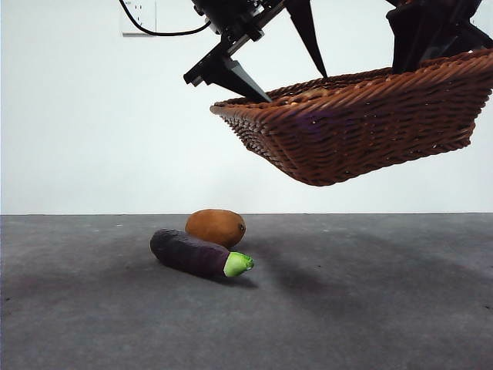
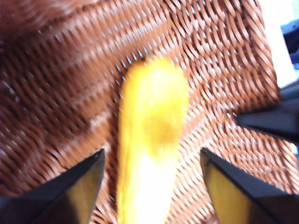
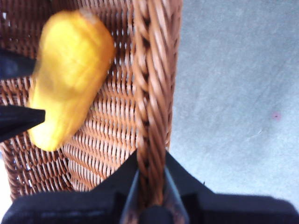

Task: Help me put the vegetables on the table into the basket

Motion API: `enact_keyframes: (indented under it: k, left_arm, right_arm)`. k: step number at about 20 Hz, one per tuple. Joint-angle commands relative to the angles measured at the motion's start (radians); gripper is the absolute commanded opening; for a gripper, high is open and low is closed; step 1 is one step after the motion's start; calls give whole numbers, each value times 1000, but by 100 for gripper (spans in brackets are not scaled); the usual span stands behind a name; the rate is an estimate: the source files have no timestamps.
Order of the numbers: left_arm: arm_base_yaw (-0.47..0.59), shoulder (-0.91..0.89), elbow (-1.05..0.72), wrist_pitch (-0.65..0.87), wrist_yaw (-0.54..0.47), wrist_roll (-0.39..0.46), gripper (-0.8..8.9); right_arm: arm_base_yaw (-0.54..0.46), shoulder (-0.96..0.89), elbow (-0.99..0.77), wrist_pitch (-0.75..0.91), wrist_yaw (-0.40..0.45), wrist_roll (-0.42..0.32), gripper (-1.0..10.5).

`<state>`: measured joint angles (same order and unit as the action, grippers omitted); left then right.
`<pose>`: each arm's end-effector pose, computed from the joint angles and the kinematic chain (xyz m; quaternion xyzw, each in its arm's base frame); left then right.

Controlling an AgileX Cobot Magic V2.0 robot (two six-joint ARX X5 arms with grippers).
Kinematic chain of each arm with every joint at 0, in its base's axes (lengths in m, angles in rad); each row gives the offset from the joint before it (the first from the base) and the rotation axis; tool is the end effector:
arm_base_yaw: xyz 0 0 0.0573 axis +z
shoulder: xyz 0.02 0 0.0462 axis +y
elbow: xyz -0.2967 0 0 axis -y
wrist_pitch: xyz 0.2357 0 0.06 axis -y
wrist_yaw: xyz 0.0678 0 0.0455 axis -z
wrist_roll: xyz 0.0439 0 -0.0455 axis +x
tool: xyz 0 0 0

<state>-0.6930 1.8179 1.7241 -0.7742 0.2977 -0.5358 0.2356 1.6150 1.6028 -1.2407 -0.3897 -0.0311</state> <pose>0.3024 -0.2679 0.3451 -0.1317 0.5118 -0.3067 0.7916 0.2911 0.0870 0.3541 0.0331 0.5806 0.2582 0.7714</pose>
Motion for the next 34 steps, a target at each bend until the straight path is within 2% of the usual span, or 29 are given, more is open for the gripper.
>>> enact_keyframes:
  k: [1, 3, 5, 7, 9, 10, 11, 12, 16, 18, 19, 23, 24, 25, 26, 29, 30, 32, 34]
  left_arm:
    - [0, -5, -6, 11, -40, 11, 353]
    - [2, -47, -6, 22, -51, 76, 353]
    - [2, -117, -6, 9, -109, 174, 350]
    - [2, -188, -6, -59, -206, 312, 350]
    - [10, -219, -6, -184, -325, 502, 350]
    - [21, -219, -6, -258, -401, 526, 350]
    - [43, -211, -6, -314, -467, 508, 350]
    - [68, -200, -6, -340, -483, 489, 350]
    - [159, -166, -6, -319, -471, 484, 350]
    - [195, -141, -6, -299, -397, 522, 350]
    - [209, -126, -6, -289, -353, 581, 350]
    - [216, -31, -6, -251, -343, 904, 351]
    - [211, -2, -6, -240, -346, 949, 357]
    - [211, 22, -6, -221, -348, 949, 414]
    - [211, 51, -6, -193, -356, 953, 518]
    - [210, 107, -6, -130, -416, 1027, 572]
    - [209, 122, -6, -117, -426, 1067, 579]
    - [207, 151, -6, -130, -429, 1164, 707]
    - [203, 178, -6, -139, -432, 1271, 729]
  right_arm:
    - [1, -10, 2, 6, -10, -6, -17]
    - [-1, -10, 2, 6, 45, -6, -17]
    - [-9, -9, 2, 5, 131, 0, -17]
    - [-31, -9, 2, 5, 136, 0, -17]
    - [-57, -9, 2, 5, 136, 2, -17]
    - [-69, -9, 2, 2, 135, 4, -17]
    - [-77, -9, 2, -6, 136, 4, -17]
    - [-87, -9, 2, -18, 137, 3, -17]
    - [-101, -9, 2, -45, 137, 3, -17]
    - [-101, -9, 2, -45, 136, 2, -17]
    - [-101, -10, 2, -47, 136, 2, -17]
    - [-101, -9, 2, -46, 136, 3, -17]
    - [-101, -9, 2, -45, 136, 1, -17]
    - [-102, -9, 2, -45, 137, 1, -17]
    - [-107, -9, 2, -44, 136, 1, -17]
    - [-107, -9, 2, -28, 140, -1, -17]
    - [-107, -9, 2, -17, 140, -3, -17]
    - [-107, -9, 2, 3, 141, -3, -17]
    - [-107, -9, 2, 16, 141, -4, -17]
